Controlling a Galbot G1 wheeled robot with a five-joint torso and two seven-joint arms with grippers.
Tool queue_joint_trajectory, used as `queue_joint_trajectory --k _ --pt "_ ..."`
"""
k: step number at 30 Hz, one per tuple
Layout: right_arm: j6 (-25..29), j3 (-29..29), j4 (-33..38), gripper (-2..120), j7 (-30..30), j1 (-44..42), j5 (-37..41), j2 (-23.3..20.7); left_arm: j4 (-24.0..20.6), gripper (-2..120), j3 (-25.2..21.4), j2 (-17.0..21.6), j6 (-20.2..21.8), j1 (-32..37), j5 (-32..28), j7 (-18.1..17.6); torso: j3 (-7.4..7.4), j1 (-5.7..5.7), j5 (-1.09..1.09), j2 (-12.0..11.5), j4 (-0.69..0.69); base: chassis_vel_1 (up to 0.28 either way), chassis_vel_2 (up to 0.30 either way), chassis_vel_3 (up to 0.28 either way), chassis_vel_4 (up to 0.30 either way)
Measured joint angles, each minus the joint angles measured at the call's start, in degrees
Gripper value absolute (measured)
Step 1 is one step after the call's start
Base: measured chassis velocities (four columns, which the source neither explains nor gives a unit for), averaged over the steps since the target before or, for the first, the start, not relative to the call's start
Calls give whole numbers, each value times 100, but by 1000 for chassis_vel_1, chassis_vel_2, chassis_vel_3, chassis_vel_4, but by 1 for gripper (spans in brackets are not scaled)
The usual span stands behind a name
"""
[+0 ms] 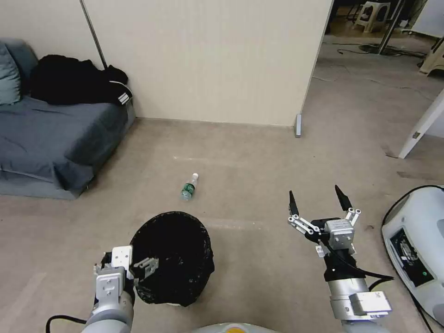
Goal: Pick up the trash bin, then pick up the garbage from the floor and place it into the trash bin.
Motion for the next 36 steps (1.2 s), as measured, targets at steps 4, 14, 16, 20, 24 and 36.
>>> queue_joint_trajectory --k 4,14,16,20,24,36 --pt "26 -1 52 100 -17 -23 -14 0 69 100 11 8 2 3 -58 151 0 0 0 0 0 0 0 0 0" --pt "130 28 102 100 -75 -58 -19 0 208 100 45 -40 -12 -60 -321 -76 0 0 0 0 0 0 0 0 0" --pt "170 22 113 100 -105 -69 -23 0 246 100 -3 -76 -18 -104 -407 -198 0 0 0 0 0 0 0 0 0" --pt "203 23 131 100 -121 -83 -23 0 247 100 -109 -103 -24 -133 -539 -271 0 0 0 0 0 0 0 0 0" --pt "209 -2 142 100 -145 -87 -23 0 302 100 -321 -186 -30 -277 -828 -325 0 0 0 0 0 0 0 0 0" --pt "272 -87 121 100 -164 -74 20 0 689 100 -786 -396 -37 -698 -952 68 0 0 0 0 0 0 0 0 0"
